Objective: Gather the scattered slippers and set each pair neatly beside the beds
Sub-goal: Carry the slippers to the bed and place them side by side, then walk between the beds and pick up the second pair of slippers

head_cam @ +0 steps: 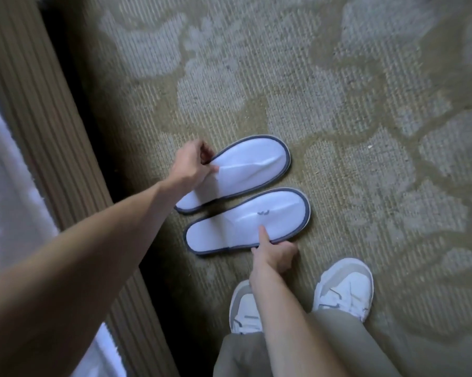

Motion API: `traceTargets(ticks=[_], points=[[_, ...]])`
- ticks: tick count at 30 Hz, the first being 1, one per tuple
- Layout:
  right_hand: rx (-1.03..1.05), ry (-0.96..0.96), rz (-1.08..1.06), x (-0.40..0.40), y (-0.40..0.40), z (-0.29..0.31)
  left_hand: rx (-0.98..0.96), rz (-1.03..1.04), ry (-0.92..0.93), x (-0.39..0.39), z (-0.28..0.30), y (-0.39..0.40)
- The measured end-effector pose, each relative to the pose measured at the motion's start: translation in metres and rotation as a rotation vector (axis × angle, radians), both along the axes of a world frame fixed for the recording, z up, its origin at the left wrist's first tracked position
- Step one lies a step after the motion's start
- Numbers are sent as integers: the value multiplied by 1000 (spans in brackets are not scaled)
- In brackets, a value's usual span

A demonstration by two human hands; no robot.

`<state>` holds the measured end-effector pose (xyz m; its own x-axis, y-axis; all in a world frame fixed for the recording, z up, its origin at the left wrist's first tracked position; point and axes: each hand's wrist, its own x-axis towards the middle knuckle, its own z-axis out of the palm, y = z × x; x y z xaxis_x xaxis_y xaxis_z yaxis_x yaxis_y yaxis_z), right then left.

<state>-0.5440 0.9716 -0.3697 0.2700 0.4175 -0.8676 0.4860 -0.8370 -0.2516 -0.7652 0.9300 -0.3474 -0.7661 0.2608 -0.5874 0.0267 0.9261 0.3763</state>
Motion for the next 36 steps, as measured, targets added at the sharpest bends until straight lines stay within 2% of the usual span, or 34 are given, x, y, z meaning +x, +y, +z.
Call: traceTargets(ticks=[2,4,6,8,10,12,14,16,20,23,25,27,29,33,36], points=[[-18,-93,58,-5,0,-2,0,9,58,3,-3,0],[-148,-151,149,-4,1,1,-16,-2,109,9,3,0],[-198,-129,159,11,-1,-5,-27,-22,120,16,18,3],[-236,-60,184,28,5,19,-19,18,54,26,48,9],[-219,83,20,31,33,106,-13,81,-101,40,94,20],[-279,182,-6,35,59,187,23,161,-307,56,162,39],[-283,265,127,44,81,262,44,224,-520,71,244,56],[-230,275,346,50,96,339,32,238,-645,89,334,70],[-97,288,646,73,128,499,165,144,-644,128,508,96],[-20,338,869,92,153,604,342,104,-627,156,607,103],[62,365,961,108,168,655,370,61,-539,177,655,98],[142,368,1003,132,182,677,414,51,-443,199,676,84],[166,384,1060,170,192,691,424,139,-390,234,678,57],[35,231,1281,282,205,666,362,460,-457,336,639,-18],[-102,170,1363,383,225,630,356,749,-450,448,633,-52]])
